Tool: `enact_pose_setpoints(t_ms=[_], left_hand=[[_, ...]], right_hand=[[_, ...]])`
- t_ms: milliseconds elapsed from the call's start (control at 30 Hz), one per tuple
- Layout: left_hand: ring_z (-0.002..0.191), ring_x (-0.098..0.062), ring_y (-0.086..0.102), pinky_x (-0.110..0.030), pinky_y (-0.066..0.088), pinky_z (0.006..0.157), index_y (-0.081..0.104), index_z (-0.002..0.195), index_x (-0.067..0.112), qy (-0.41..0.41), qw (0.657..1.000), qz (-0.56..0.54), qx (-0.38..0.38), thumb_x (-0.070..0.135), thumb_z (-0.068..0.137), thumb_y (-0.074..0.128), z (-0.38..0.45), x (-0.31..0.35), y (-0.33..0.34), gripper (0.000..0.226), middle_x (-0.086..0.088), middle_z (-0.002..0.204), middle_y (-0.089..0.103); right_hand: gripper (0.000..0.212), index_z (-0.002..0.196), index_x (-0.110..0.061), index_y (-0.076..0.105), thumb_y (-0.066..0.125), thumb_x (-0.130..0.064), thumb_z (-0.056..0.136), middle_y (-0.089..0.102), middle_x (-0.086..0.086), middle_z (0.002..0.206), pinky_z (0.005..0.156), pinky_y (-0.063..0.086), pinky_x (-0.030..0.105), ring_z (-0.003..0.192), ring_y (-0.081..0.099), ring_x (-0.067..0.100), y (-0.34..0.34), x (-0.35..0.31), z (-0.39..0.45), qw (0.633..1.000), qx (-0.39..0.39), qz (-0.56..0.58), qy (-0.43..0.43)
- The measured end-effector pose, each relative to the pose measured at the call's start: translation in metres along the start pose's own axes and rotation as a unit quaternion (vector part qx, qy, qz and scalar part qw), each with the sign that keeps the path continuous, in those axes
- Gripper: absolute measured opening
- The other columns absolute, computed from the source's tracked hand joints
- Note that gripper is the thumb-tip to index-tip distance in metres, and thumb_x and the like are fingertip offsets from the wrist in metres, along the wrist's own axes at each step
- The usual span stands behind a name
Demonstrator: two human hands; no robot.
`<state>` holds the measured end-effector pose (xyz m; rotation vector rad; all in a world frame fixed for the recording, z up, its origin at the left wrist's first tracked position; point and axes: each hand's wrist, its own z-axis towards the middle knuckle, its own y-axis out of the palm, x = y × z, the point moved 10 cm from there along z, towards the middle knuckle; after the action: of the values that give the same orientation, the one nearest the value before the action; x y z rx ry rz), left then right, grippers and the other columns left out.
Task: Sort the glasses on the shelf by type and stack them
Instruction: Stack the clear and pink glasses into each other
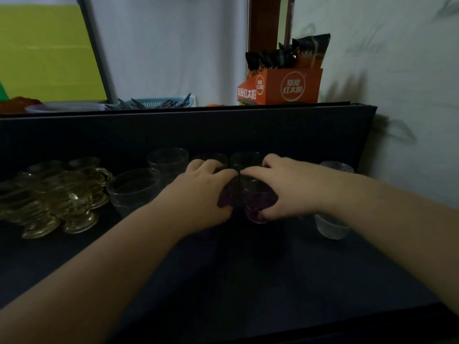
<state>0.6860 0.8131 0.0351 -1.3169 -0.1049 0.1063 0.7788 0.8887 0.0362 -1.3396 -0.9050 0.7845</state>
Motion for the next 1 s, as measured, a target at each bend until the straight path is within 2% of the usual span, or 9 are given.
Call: enact_pose_setpoints(t_ms=[167, 333, 533, 733, 833, 1000], left_hand=[[0.129, -0.022, 0.033, -0.041, 0.041, 0.1, 0.026, 0.139, 0.05, -0.009, 1.0, 0.006, 0.0, 0.058, 0.076, 0.058, -0.005, -0.001, -0.004, 0.071, 0.007, 0.142, 0.036], [0.118, -0.019, 0.041, -0.035, 0.043, 0.092, 0.031, 0.131, 0.055, -0.01, 1.0, 0.009, 0.008, 0.061, 0.072, 0.056, -0.01, 0.001, -0.014, 0.065, 0.011, 0.13, 0.042], [0.113, -0.018, 0.048, -0.039, 0.045, 0.095, 0.038, 0.134, 0.05, -0.031, 0.996, -0.01, 0.087, 0.063, 0.067, 0.059, -0.002, -0.007, -0.074, 0.071, 0.008, 0.126, 0.048], [0.111, -0.023, 0.05, -0.045, 0.044, 0.097, 0.04, 0.138, 0.043, -0.059, 0.987, -0.03, 0.148, 0.061, 0.069, 0.06, 0.032, -0.021, -0.103, 0.074, 0.0, 0.121, 0.052], [0.116, -0.03, 0.049, -0.049, 0.042, 0.099, 0.039, 0.139, 0.044, -0.071, 0.987, -0.008, 0.144, 0.06, 0.069, 0.059, 0.054, -0.031, -0.097, 0.075, -0.005, 0.126, 0.051], [0.117, -0.033, 0.045, -0.049, 0.042, 0.098, 0.038, 0.141, 0.041, -0.081, 0.991, 0.035, 0.101, 0.058, 0.072, 0.063, 0.082, -0.04, -0.076, 0.076, -0.008, 0.126, 0.049]], right_hand=[[0.104, 0.152, -0.05, 0.003, 0.067, -0.069, 0.072, 0.036, 0.0, 0.134, 0.084, 0.048, 0.032, 0.11, 0.044, 0.016, 0.007, 0.002, 0.006, 1.0, -0.012, 0.004, -0.009], [0.099, 0.151, -0.049, 0.01, 0.066, -0.07, 0.073, 0.036, 0.0, 0.13, 0.079, 0.043, 0.031, 0.115, 0.045, 0.019, 0.008, 0.0, 0.01, 0.999, -0.002, 0.024, -0.023], [0.098, 0.149, -0.048, 0.019, 0.069, -0.072, 0.068, 0.036, -0.005, 0.116, 0.079, 0.046, 0.03, 0.101, 0.045, 0.014, 0.004, 0.007, 0.002, 0.997, 0.019, 0.058, -0.04], [0.098, 0.147, -0.05, 0.021, 0.064, -0.079, 0.063, 0.039, -0.006, 0.116, 0.09, 0.053, 0.036, 0.105, 0.053, 0.015, -0.027, 0.022, -0.011, 0.99, 0.08, 0.11, -0.037], [0.095, 0.147, -0.048, 0.022, 0.069, -0.071, 0.068, 0.039, -0.007, 0.116, 0.089, 0.052, 0.032, 0.103, 0.051, 0.013, -0.057, 0.033, -0.017, 0.985, 0.115, 0.126, -0.023], [0.093, 0.146, -0.045, 0.03, 0.071, -0.069, 0.067, 0.039, -0.003, 0.12, 0.09, 0.049, 0.035, 0.104, 0.051, 0.018, -0.098, 0.05, -0.005, 0.977, 0.17, 0.128, -0.01]])
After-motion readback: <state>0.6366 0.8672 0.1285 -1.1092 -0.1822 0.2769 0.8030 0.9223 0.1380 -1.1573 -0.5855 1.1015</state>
